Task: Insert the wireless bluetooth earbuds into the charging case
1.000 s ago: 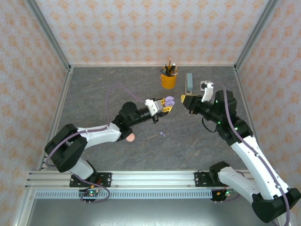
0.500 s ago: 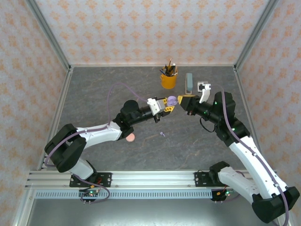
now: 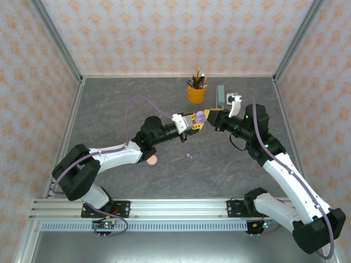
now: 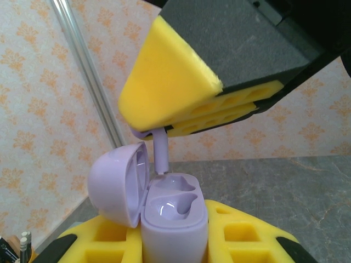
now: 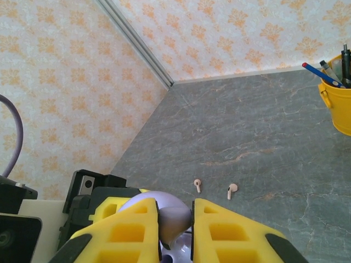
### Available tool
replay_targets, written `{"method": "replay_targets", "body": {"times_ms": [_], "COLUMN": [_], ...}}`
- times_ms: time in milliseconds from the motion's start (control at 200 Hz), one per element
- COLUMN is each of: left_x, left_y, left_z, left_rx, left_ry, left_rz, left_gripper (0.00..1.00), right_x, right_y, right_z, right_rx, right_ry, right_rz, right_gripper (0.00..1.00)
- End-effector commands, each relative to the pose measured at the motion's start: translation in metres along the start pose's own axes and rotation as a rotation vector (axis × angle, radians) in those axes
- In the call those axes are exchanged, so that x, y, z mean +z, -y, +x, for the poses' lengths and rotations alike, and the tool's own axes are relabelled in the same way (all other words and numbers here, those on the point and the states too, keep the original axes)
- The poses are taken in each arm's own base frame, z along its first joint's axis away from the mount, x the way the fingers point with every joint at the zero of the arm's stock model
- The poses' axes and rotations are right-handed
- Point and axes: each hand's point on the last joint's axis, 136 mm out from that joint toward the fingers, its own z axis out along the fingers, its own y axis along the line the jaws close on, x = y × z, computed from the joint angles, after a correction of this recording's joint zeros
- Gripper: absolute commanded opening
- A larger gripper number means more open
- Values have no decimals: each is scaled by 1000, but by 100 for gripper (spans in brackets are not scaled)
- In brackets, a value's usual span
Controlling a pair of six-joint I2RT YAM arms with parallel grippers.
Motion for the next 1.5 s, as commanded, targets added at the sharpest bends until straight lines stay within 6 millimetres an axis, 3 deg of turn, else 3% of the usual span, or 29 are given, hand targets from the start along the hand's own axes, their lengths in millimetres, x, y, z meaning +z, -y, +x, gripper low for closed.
{"method": "replay_targets", "body": {"times_ms": [0, 290, 886, 1496], "left_x": [2, 4, 9, 10], "left_y": [-5, -7, -10, -13], "left_z": [-32, -31, -26, -28], "left_rx": [24, 22, 17, 14], "left_ry": [76, 79, 74, 81], "left_rz": [-14, -23, -37, -42], "left_gripper": [0, 0, 0, 0], "right_x": [2, 7, -3, 10], "right_y": [-6, -3, -3, 2], "right_z": [-1, 10, 12, 38], "right_rx": [-9, -1, -12, -51], "right_ry": [15, -19, -8, -122], "right_rz": [-36, -32, -11, 12], "right_gripper": [17, 16, 16, 14]}}
